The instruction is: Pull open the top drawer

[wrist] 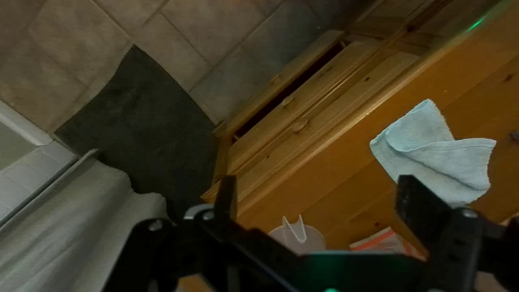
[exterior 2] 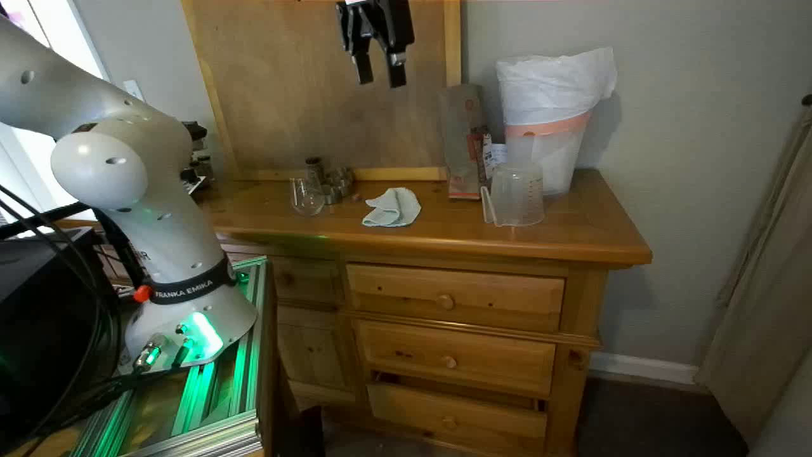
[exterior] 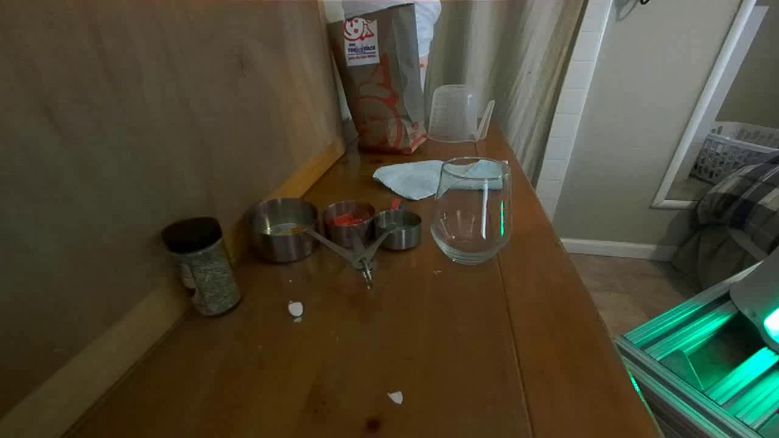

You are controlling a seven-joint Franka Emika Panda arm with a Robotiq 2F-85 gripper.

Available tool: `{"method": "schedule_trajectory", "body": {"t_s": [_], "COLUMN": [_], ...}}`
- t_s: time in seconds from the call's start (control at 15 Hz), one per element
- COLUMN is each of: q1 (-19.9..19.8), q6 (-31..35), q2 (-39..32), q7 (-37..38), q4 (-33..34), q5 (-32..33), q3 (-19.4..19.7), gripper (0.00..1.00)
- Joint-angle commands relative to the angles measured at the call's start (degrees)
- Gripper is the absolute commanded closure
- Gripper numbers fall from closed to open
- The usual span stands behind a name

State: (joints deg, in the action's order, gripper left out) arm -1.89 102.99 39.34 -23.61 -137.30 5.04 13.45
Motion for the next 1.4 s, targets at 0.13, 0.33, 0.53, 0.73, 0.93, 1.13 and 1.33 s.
{"method": "schedule_trajectory", "body": {"t_s": [0.13, 0.33, 0.53, 0.73, 0.93, 1.13, 1.33], "q1": [-0.2, -0.2, -0.7, 0.4, 1.3, 1.9, 0.0], "q6": [-0.2, -0.2, 2.5, 4.0, 7.6, 14.3, 18.3], "q2": [-0.1, -0.1, -1.8, -4.6, -7.8, -11.8, -14.6], "q7": [-0.1, -0.1, 0.9, -2.1, -7.2, -14.4, -27.0], "q4": [0.2, 0.2, -0.9, -4.4, -8.4, -13.0, -15.7], "q5": [-0.1, -0.1, 0.4, -0.4, 0.0, 0.3, -0.3], "q3": [-0.2, -0.2, 0.0, 1.3, 1.9, 2.3, 6.7], "gripper": [0.0, 0.0, 0.0, 0.0, 0.0, 0.0, 0.0]}}
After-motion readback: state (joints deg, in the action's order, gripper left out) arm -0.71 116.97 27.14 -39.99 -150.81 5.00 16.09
